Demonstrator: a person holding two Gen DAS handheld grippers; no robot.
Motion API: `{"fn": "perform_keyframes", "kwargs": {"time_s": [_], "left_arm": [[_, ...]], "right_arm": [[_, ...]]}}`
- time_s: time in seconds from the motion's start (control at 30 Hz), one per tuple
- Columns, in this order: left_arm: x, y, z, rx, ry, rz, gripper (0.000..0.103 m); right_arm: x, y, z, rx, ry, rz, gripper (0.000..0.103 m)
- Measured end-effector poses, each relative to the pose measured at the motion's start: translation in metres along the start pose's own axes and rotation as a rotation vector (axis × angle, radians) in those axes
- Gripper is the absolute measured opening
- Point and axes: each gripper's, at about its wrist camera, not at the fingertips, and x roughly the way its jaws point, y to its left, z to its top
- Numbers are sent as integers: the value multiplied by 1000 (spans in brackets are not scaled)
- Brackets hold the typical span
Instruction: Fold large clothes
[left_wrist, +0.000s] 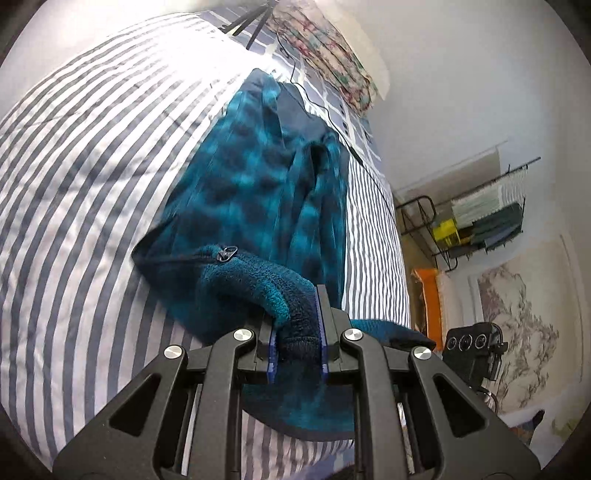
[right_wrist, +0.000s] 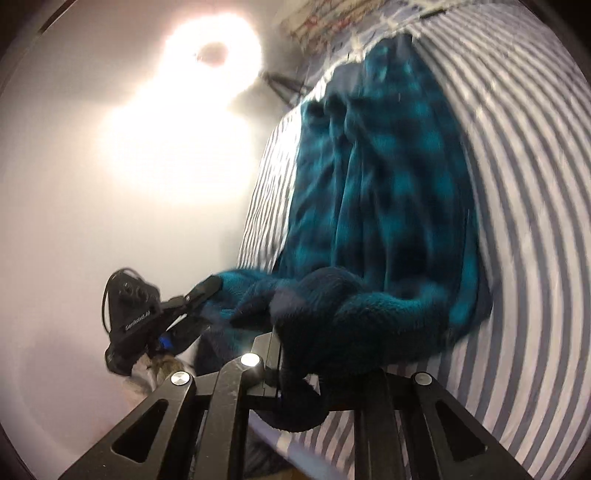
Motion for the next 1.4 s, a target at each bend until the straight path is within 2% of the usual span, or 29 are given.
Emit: {"fn": "perform_keyframes", "kwargs": {"time_s": [0.1,0.2,0.47,0.6,0.7,0.8,0.87,0.93,0.97,1.0,1.03,1.07,1.2,1.27,1.33,1.4], "left_arm": [[21,-1,16,0,-9,35,14],[44,4,30,-24,-3,59,14],[73,32,48,-107,10,83,15],[79,37,53,-127,23,90,16],[80,37,58,-141,36,73,24],[72,36,62,-149,17,44,35],[67,33,65,-141,13,32,39],[62,31,67,-140,4,10,43],[61,30,67,-138,1,6,44],[59,29,68,-135,0,2,44],[56,28,69,-130,-6,1,44],[54,28,69,-123,-16,2,47],[34,23,75,-94,-74,-10,51],[25,20,78,-64,-100,12,51],[20,16,77,-12,-113,53,51],[21,14,75,59,-92,95,51]], "right_arm": [[11,-11,24,33,-20,-13,12],[26,-23,38,36,-24,-71,12],[54,-58,67,162,6,-48,12],[57,-56,71,141,27,-53,14],[53,-58,71,138,33,-51,15],[52,-66,74,175,44,-17,19],[50,-69,75,196,50,14,24],[47,-70,77,207,44,47,34],[44,-70,78,209,32,68,47],[39,-69,79,207,13,76,64],[35,-68,80,205,-8,75,74],[27,-67,82,197,-38,76,77],[1,-58,89,164,-108,59,77],[-7,-48,89,104,-126,27,74],[-12,-30,85,-6,-108,-36,54],[-5,-11,77,-119,-69,-76,43]]}}
